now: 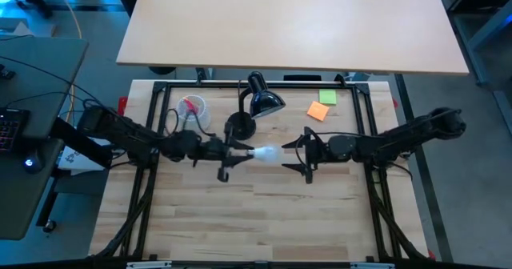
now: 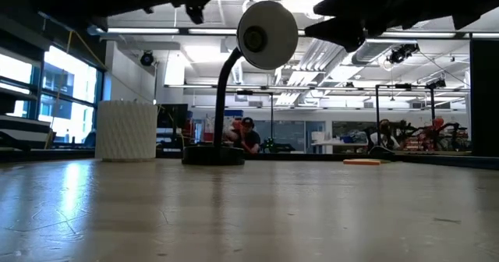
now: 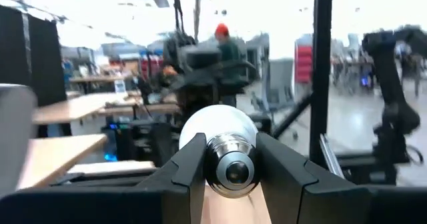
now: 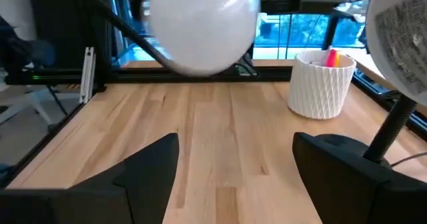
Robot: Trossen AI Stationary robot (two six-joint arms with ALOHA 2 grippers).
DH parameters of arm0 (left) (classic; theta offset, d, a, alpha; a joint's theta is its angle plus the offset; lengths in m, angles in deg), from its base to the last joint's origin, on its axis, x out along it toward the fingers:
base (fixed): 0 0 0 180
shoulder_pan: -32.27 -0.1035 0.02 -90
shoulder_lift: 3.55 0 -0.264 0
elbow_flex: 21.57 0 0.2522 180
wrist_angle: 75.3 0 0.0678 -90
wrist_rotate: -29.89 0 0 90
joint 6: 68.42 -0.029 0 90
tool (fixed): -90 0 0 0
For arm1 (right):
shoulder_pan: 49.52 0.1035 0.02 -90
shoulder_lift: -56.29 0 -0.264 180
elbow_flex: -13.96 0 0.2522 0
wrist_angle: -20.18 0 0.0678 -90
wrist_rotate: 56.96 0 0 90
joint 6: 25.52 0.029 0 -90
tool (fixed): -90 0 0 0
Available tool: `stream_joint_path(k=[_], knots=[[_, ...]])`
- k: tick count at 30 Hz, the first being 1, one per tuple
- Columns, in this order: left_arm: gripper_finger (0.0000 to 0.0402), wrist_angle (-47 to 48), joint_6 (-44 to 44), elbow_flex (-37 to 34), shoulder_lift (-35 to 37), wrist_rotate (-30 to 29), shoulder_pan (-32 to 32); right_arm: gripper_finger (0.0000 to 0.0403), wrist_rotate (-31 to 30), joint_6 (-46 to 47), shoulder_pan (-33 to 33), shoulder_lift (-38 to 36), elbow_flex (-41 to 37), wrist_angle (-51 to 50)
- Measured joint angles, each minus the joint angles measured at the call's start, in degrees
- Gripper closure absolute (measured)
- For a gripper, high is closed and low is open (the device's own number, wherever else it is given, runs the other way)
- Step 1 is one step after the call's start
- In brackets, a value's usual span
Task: Screw lightbulb
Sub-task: Prepare the light bulb
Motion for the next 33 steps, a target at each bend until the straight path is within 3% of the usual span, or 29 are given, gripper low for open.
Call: stream_joint_path(k=[9,14,21,33], knots=[[0.0301,-24.1,4.6,-9.6,-4.9,-0.3,0.1,0.0112,-13.7,-10.1,10.4,4.6,1.3,14.1],[0.0301,-24.6,7.4,-8.4,-8.0,-0.5,0.1,0.0112,-13.1,-18.8,11.8,11.4,7.8,14.8],[0.0297,-24.5,7.1,-6.9,-9.0,-0.5,0.1,0.0112,-12.0,-28.6,11.7,14.8,17.9,5.8],[0.0296,-24.2,6.1,-6.8,-9.0,0.0,0.1,0.0111,-13.7,-30.1,9.5,14.0,35.2,-25.0]])
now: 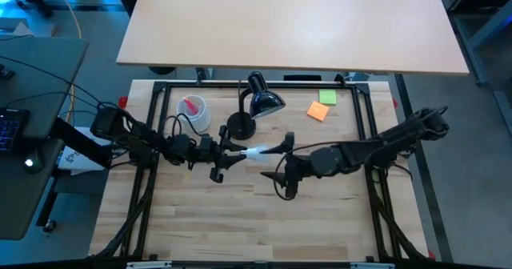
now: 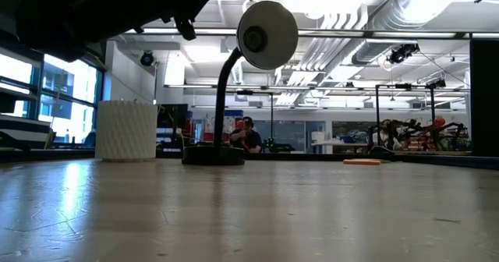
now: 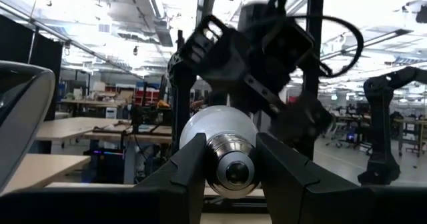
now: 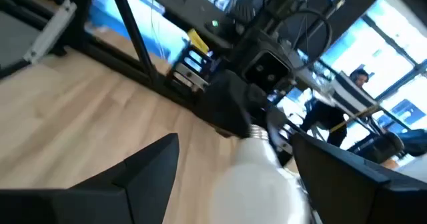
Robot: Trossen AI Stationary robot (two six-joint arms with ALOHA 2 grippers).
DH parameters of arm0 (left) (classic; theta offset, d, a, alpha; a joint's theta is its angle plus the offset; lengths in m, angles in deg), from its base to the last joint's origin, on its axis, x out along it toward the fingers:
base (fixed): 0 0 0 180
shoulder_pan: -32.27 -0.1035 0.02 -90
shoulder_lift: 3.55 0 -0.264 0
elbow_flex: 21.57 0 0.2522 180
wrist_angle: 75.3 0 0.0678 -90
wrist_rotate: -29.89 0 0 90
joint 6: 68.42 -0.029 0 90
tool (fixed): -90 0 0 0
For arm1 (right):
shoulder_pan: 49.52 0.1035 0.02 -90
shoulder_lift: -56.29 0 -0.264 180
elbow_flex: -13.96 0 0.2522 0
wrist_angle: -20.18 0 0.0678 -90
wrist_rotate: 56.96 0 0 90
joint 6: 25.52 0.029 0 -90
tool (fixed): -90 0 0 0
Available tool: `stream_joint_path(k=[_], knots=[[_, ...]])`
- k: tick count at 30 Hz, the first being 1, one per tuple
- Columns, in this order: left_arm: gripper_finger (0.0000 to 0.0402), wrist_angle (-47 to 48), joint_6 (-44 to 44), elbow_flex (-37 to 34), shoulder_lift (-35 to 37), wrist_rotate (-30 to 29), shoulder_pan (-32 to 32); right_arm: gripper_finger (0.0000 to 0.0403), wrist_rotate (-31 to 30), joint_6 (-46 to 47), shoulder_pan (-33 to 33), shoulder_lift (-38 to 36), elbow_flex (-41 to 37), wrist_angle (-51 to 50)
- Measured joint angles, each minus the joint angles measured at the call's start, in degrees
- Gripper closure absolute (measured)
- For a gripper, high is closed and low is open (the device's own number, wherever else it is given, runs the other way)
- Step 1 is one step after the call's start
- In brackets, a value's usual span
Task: Screw lightbulb
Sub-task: Prepare the light bulb
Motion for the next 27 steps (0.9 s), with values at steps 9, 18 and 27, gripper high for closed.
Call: stream_joint_path(k=[9,18,27], knots=[[0.0294,0.9,-0.2,0.0,0.0,0.7,0.0,0.0111,-2.2,0.1,-2.4,0.0,4.4,-13.0],[0.0294,0.9,0.0,0.0,0.0,1.9,0.2,0.0112,-6.2,16.6,-2.1,-3.8,1.2,-27.8],[0.0294,1.0,0.0,0.0,0.0,2.1,0.0,0.0112,-6.2,29.1,2.1,-8.0,-24.9,4.9]])
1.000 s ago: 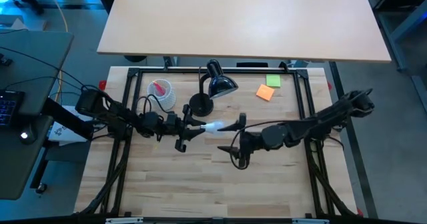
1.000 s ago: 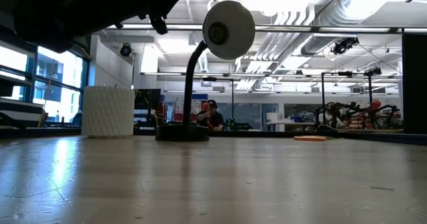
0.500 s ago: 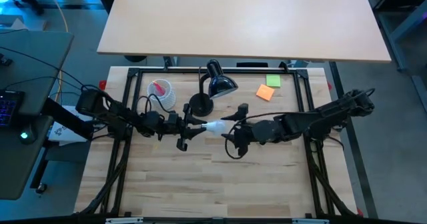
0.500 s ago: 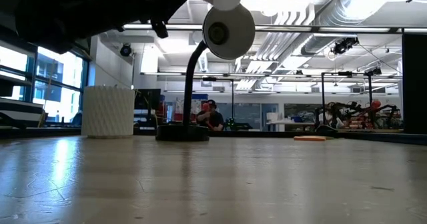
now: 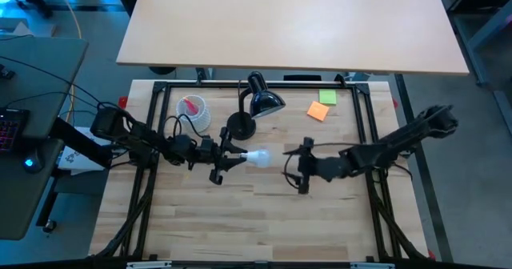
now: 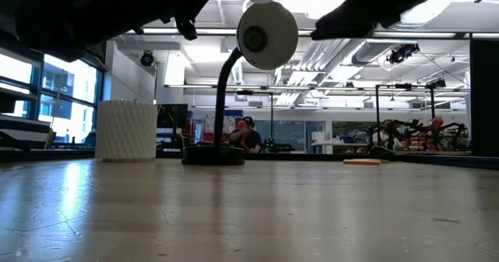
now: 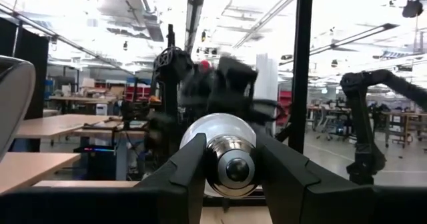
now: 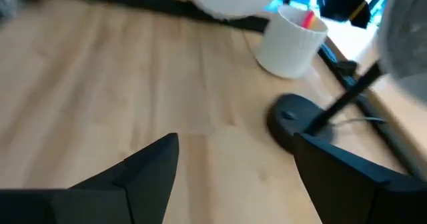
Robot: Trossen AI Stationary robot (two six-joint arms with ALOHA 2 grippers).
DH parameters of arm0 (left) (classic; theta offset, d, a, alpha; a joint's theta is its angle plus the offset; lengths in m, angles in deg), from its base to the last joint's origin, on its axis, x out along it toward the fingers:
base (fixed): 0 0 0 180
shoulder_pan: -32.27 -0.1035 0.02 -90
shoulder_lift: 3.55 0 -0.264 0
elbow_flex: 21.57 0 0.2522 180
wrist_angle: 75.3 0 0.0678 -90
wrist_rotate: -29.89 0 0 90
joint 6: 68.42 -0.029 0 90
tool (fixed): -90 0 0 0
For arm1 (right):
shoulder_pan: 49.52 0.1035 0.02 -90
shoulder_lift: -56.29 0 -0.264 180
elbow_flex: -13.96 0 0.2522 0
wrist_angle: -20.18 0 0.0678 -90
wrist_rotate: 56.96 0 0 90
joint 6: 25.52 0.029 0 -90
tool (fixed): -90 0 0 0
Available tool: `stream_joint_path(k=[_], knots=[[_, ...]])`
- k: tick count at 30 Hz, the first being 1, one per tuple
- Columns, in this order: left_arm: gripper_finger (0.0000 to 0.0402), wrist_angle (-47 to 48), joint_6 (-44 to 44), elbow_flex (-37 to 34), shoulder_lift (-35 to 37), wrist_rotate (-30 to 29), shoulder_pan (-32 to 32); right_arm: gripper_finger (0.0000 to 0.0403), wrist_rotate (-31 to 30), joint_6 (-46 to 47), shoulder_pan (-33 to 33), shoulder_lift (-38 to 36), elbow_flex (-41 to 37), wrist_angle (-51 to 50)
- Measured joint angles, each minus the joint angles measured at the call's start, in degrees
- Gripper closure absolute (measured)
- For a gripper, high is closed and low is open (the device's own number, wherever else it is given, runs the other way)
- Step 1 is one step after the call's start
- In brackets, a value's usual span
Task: Screw lightbulb
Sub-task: Prepare the light bulb
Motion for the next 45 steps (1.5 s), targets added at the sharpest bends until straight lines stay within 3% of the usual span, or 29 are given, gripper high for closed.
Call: stream_joint_path(k=[5,9,12,16,21,25,27,30,34,41,45], knots=[[0.0294,0.1,1.4,0.0,0.0,-0.2,-0.2,0.0112,7.3,1.3,-0.1,2.4,-10.2,21.6],[0.0293,0.1,1.5,0.0,0.0,-1.1,-0.2,0.0112,15.0,-2.3,-1.5,3.6,-12.4,27.2],[0.0294,0.3,1.5,0.0,0.0,-2.7,-0.2,0.0112,16.8,-6.6,-2.5,3.7,-10.8,29.1],[0.0294,0.1,2.0,0.0,0.0,-3.4,-0.2,0.0112,14.7,-14.6,-3.5,3.7,-7.1,33.1],[0.0294,0.2,2.8,0.0,0.0,-3.6,-0.2,0.0111,2.8,-17.6,-3.7,3.6,-0.7,32.8],[0.0294,0.3,2.6,0.0,0.0,-3.6,-0.2,0.0111,-11.7,-23.2,-3.7,3.6,5.1,24.3],[0.0294,0.3,2.6,0.0,0.0,-3.6,-0.2,0.0111,-15.1,-26.0,-3.8,3.6,7.8,17.3],[0.0294,0.3,2.5,0.0,0.0,-3.6,-0.2,0.0111,-15.3,-29.1,-4.2,3.6,10.9,8.8],[0.0294,0.3,2.3,0.0,0.0,-3.6,-0.2,0.0111,-15.3,-19.7,-3.9,3.6,13.5,3.8],[0.0294,0.3,1.9,0.0,0.0,-3.6,-0.2,0.0111,-21.2,-16.8,-3.0,0.9,18.1,-11.0],[0.0294,0.3,1.9,0.0,0.0,-3.6,-0.2,0.0111,-18.0,-10.5,-3.1,-3.1,18.4,-18.4]])
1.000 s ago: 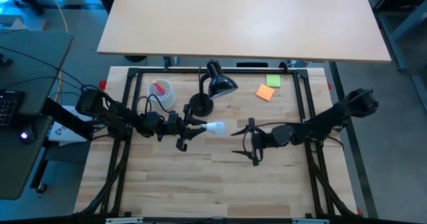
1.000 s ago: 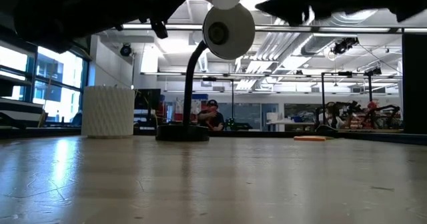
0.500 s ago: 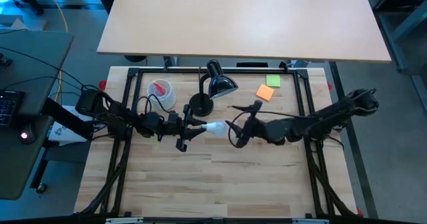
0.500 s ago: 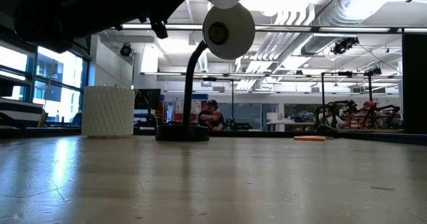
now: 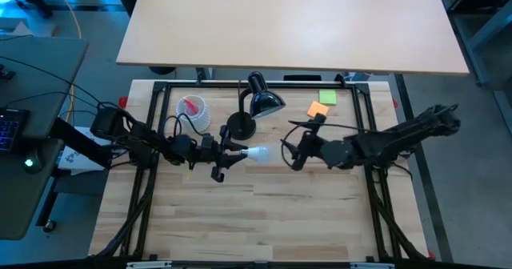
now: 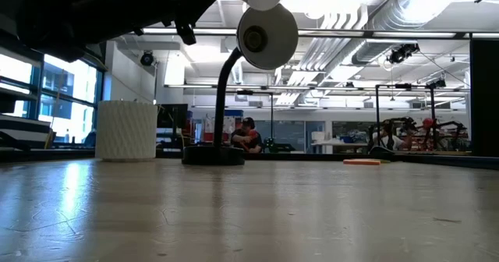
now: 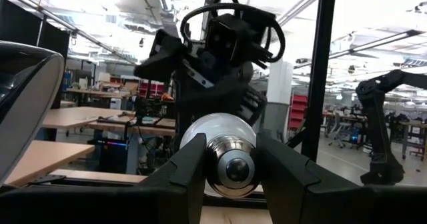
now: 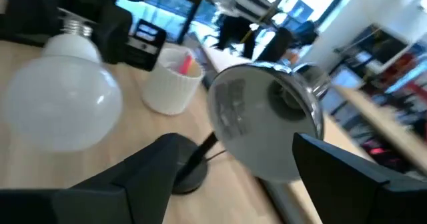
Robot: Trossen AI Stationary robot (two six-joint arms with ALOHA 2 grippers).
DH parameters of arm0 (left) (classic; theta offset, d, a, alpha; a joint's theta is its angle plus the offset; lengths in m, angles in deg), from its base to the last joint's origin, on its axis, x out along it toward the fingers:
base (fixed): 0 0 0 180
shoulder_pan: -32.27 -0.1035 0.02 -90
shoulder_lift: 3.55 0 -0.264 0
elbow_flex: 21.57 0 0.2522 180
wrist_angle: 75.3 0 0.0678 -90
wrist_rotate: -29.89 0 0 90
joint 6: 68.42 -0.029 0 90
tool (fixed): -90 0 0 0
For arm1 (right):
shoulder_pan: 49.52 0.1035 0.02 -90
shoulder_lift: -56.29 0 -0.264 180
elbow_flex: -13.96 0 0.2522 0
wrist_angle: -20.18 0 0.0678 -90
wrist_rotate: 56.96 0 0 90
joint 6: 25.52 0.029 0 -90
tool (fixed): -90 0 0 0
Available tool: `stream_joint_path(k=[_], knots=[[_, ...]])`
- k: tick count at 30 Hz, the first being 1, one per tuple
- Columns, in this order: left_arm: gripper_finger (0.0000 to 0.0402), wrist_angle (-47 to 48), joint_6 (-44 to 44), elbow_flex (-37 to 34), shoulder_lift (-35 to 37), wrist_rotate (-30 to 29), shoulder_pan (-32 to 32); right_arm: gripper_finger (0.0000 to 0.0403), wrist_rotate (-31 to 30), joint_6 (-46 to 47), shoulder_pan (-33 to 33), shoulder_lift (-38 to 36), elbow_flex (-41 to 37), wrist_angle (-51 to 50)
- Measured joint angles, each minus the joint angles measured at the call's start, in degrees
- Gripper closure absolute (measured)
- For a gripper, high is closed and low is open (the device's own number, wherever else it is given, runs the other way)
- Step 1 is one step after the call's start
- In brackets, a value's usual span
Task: Screw lightbulb
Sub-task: Prepare the light bulb
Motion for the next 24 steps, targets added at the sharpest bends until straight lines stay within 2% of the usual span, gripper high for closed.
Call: stream_joint_path(k=[7,13,15,18,21,24], knots=[[0.0294,0.1,-0.1,0.0,0.0,0.0,0.0,0.0111,11.1,12.0,-2.1,-4.3,-3.1,-7.9],[0.0294,0.1,-0.4,0.0,0.0,0.0,0.0,0.0099,20.8,19.9,-5.1,-4.1,-10.8,-7.4],[0.0294,0.1,-0.4,0.0,0.0,0.0,0.0,0.0098,21.4,20.3,-5.6,-4.2,-14.3,-4.3],[0.0294,0.0,-0.4,0.0,0.0,0.0,0.0,0.0098,22.1,14.9,-5.2,-4.1,-22.8,10.7],[0.0294,0.0,-0.4,0.0,0.0,0.0,0.0,0.0098,23.3,9.9,-4.9,-2.1,-32.4,34.0],[0.0294,0.0,0.2,0.0,0.0,0.0,0.0,0.0098,23.1,6.2,-5.0,0.7,-36.7,51.6]])
